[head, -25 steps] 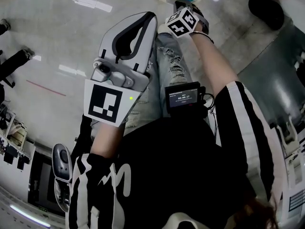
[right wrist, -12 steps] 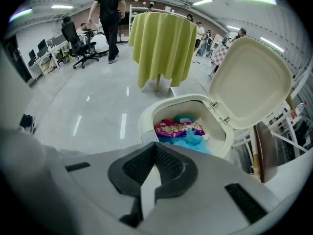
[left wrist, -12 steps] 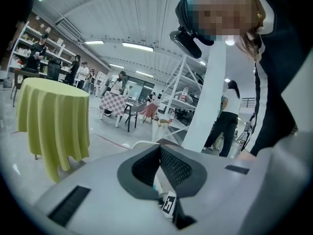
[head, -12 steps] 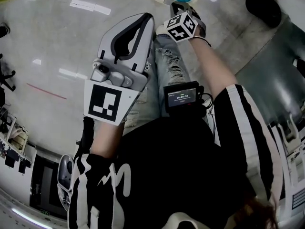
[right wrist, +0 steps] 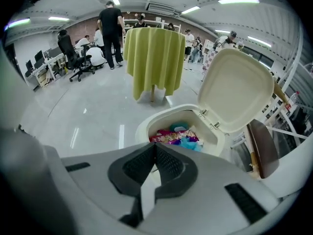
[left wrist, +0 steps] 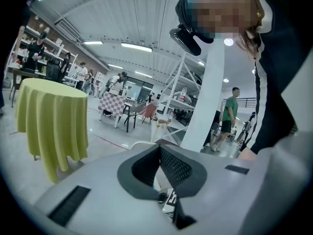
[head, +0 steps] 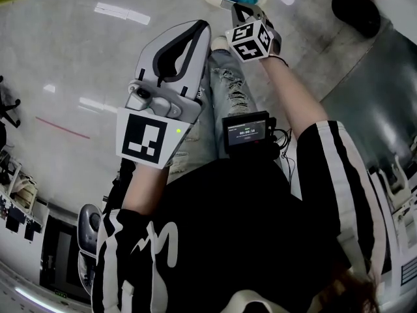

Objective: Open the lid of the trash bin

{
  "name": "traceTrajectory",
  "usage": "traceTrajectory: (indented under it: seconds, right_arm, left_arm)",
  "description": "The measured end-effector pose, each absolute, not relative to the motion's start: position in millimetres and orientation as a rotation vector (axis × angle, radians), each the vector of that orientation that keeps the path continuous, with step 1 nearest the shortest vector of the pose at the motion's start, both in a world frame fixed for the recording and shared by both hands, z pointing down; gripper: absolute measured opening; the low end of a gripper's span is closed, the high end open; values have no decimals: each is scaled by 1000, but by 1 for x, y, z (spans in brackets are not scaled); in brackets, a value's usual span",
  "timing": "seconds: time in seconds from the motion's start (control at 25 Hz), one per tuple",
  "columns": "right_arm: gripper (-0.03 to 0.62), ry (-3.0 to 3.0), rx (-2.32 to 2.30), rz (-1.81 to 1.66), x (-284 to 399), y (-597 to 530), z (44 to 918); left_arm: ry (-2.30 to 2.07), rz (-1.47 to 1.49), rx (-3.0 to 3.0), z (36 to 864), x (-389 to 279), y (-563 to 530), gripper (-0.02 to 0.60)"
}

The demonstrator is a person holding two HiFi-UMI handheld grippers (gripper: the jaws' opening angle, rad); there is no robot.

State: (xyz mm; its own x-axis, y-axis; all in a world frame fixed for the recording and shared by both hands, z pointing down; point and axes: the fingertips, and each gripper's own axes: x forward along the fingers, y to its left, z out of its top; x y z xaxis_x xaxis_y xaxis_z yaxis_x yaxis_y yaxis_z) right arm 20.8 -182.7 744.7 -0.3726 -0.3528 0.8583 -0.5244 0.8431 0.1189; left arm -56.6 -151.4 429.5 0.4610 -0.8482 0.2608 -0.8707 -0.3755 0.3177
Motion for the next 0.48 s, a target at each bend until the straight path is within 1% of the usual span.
traceTrajectory:
  seconds: [0.48]
  right_arm:
    - [3, -2074, 692, 222, 14, -180, 707]
  left_arm:
    - [-1423, 78, 2325, 423, -53, -152, 7]
